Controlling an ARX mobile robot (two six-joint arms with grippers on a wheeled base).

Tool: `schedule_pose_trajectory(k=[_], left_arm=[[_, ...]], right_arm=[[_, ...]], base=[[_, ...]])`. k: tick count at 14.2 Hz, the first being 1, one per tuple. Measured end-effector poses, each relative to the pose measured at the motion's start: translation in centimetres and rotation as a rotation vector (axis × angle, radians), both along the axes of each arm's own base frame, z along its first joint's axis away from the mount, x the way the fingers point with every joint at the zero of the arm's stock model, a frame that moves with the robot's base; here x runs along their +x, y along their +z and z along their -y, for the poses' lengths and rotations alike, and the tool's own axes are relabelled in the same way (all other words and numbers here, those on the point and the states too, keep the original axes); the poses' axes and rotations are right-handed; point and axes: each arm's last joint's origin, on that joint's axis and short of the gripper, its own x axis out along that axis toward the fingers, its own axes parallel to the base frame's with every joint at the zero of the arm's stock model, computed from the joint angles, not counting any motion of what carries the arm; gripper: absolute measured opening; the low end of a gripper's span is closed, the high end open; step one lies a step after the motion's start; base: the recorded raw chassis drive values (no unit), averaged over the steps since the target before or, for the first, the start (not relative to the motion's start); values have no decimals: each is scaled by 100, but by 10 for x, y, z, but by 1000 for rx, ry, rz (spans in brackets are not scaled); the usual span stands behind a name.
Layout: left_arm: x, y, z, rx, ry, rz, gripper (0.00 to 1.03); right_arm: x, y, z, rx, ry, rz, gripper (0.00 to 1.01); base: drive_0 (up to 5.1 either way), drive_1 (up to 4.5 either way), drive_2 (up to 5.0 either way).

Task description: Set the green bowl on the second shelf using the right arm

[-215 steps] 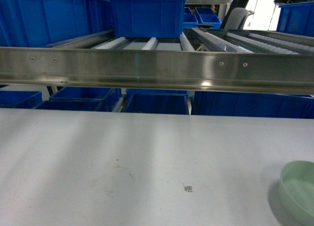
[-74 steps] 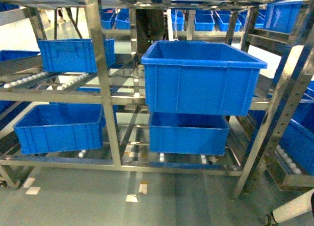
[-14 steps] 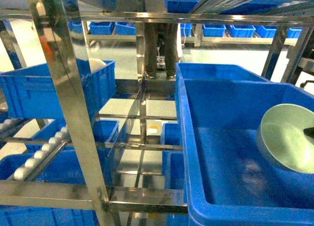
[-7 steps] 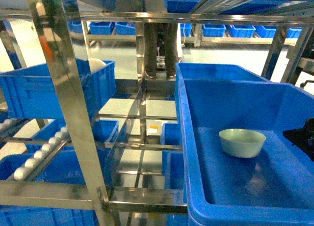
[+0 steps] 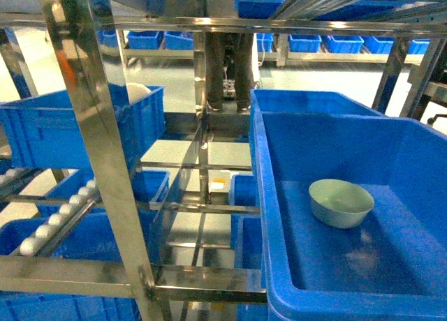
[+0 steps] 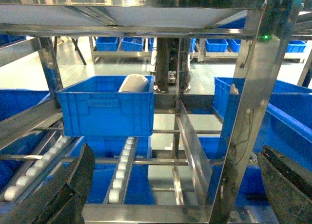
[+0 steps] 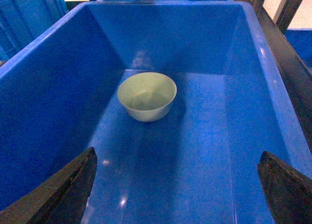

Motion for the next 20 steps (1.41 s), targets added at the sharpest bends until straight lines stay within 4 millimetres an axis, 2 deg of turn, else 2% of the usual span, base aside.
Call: schedule_pose_trajectory(k=[2, 6, 9, 11, 13, 15, 18, 20], left_arm=[[0, 0, 0, 0, 0, 0, 98], [0, 0, 0, 0, 0, 0, 98], [0, 0, 0, 0, 0, 0, 98], [0, 0, 0, 0, 0, 0, 98], [0, 0, 0, 0, 0, 0, 98], [0, 0, 0, 0, 0, 0, 98], [0, 0, 0, 0, 0, 0, 98], [0, 0, 0, 0, 0, 0, 98]], right_arm=[[-43, 9, 4, 30, -26, 1, 98], [-116, 58, 3, 95, -71, 122, 98], [-156, 63, -18, 113, -3, 143, 98], [-159, 62, -24, 106, 57, 162, 98], [-158, 52, -15, 126, 50, 100, 98], [-158, 51, -1, 91, 0, 114, 98], [-159, 51, 0, 66, -4, 121, 98], [-156, 51, -1, -32, -47, 251, 91]], base=[[0, 0, 0], [0, 0, 0], [0, 0, 0], [0, 0, 0], [0, 0, 0], [0, 0, 0], [0, 0, 0], [0, 0, 0]])
